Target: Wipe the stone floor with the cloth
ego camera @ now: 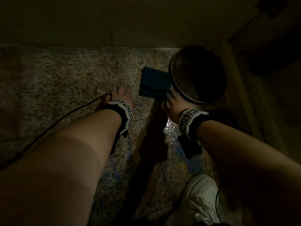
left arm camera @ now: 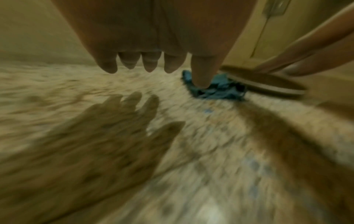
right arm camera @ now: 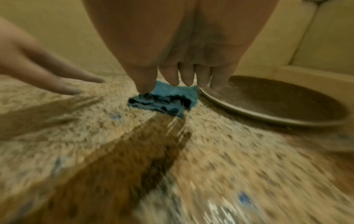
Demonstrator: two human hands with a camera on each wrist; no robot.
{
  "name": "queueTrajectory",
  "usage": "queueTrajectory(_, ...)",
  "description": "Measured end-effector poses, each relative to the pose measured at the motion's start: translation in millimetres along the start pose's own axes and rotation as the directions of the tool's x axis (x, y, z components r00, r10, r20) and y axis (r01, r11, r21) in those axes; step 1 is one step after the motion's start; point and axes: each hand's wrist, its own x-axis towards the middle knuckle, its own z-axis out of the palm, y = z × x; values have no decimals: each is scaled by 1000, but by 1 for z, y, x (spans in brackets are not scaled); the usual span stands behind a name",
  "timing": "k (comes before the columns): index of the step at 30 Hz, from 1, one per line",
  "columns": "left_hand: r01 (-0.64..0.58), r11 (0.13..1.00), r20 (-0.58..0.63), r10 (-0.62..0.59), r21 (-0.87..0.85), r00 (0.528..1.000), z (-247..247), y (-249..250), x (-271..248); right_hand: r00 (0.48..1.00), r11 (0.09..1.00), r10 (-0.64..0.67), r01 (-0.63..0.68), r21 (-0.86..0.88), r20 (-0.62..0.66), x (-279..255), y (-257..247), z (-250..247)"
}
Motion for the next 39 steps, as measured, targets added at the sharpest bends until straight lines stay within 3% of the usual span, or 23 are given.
queueTrajectory(2,-32,999,-26,31,-26,999,0,5,6,1000,1000,-13,13,-7,2,10,-8,-7)
queueTrajectory(6,14,994,-34,-18,-112,999,14,3,16,998,999,-33,32,10,61,43,-32,-23)
queueTrajectory(11,65,991,-24,-63,121,998,30,3,23,992,994,-106,103,41,68,81,-49,-18)
queueTrajectory(14,83,988,-43,-78,131,996,37,-3,27,990,991,-133,133,12,36,92,-42,0)
queueTrajectory(20,88,989,-63,-80,123,995,43,-1,24,988,987,-155,153,51,29,70,-10,21)
queueTrajectory(29,89,988,14,-91,128,996,43,9,9,997,995,7,-14,101,72,-2,60,74)
queueTrajectory(37,107,985,34,-112,134,993,51,-2,-8,998,1000,-18,16,19,66,0,52,67)
queueTrajectory(39,118,985,23,-122,124,992,54,-8,-10,994,997,-75,75,7,77,4,40,62)
